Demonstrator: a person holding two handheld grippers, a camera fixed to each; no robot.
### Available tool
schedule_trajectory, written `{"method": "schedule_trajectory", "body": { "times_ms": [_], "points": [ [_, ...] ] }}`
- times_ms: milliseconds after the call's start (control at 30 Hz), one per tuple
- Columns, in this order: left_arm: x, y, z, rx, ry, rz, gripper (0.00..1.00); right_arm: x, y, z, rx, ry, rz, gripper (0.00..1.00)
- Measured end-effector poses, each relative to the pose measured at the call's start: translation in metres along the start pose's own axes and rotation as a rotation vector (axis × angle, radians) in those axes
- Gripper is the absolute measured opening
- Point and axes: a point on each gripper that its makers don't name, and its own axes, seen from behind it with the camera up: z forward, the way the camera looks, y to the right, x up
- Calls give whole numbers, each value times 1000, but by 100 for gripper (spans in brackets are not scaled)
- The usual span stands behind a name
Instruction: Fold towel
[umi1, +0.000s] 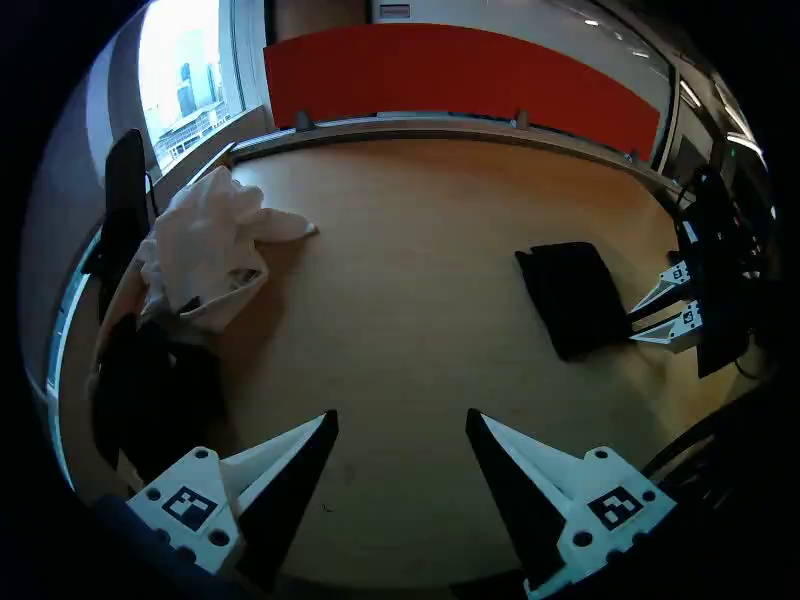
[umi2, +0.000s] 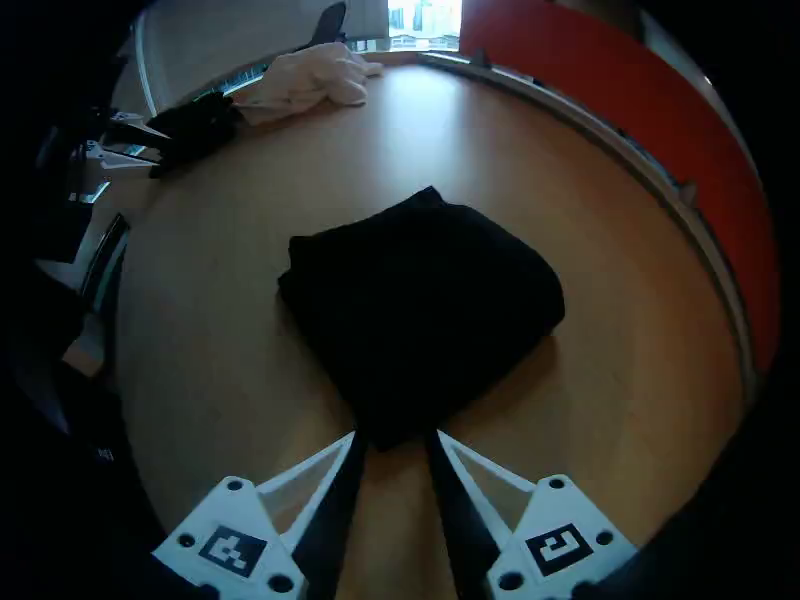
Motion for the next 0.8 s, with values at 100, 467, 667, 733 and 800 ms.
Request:
{"method": "schedule_trajectory", "body": {
  "times_ms": [100,467,667,733,800],
  "points": [
    [-1,0,0,1,0,-1,95,-2,-1,0,1,0,8,28],
    [-2,1,0,-4,-1,4,95,1,1,-3,-21,21,13,7],
    [-3,2,1,-11,-1,6,95,10,1,-11,-28,35,20,7],
    [-3,2,2,-14,0,7,95,17,2,-16,-30,48,24,7],
    [-2,2,3,-17,2,9,95,26,4,-22,-34,65,27,7]
  ]
}}
